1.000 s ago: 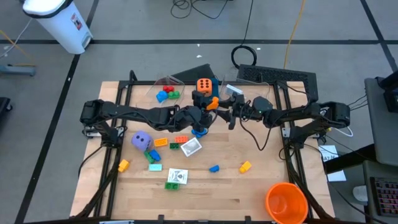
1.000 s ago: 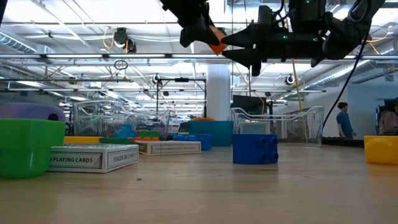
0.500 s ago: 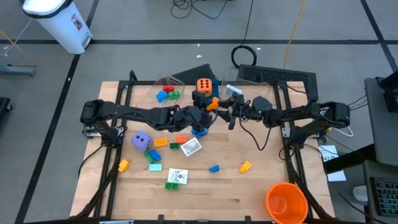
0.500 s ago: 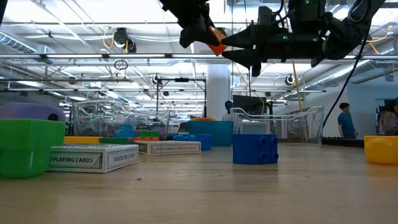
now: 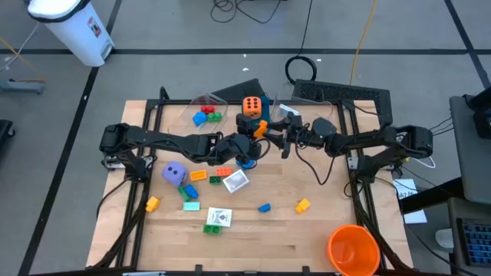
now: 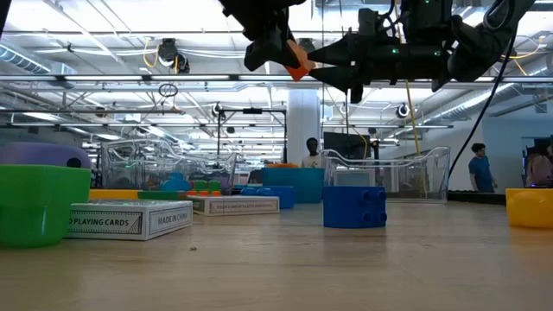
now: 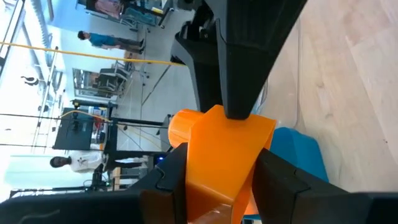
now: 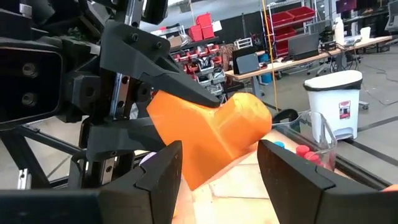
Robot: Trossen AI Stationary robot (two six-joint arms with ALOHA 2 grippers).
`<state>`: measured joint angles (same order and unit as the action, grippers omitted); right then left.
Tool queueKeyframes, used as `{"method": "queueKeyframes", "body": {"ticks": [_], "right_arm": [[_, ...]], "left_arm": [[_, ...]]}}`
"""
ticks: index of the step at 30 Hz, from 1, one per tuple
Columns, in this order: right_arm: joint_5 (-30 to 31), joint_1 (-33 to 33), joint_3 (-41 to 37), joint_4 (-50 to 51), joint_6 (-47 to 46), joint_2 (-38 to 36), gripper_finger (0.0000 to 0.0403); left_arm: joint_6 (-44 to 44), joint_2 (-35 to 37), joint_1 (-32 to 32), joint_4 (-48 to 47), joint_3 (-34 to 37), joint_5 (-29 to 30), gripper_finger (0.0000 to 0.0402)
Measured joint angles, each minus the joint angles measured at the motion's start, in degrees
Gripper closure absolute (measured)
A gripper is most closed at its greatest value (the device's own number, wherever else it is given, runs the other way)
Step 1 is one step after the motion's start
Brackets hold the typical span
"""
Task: Pick & Place Toys
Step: Put the orange game piece into the left transparent bin
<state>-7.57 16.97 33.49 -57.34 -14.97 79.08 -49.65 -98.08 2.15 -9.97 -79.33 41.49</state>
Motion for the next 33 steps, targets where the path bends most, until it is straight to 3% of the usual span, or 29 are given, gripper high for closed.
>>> {"method": "queueKeyframes", "body": {"ticks": [7,15,21,28,33], "right_arm": [[-2.2,1.2,0.0,1.6,1.1,-1.4,0.0202],[-4.9,3.3,-0.1,6.8,0.2,-4.1,0.0202],[-5.1,3.3,-0.1,8.4,0.7,-5.5,0.0202],[-6.1,3.3,-0.1,9.2,0.7,-5.8,0.0202],[-6.1,3.3,-0.1,9.4,0.7,-5.8,0.0202]], "left_arm": [[-1.7,0.0,1.1,-0.2,0.0,5.1,0.0256],[-1.2,0.9,1.4,-1.0,0.0,6.0,0.0271],[-0.2,4.3,1.0,-6.2,0.0,10.9,0.0259],[13.3,13.3,-2.8,-22.7,0.0,10.3,0.0271],[25.9,17.9,-9.3,-33.4,0.0,0.5,0.0265]]}}
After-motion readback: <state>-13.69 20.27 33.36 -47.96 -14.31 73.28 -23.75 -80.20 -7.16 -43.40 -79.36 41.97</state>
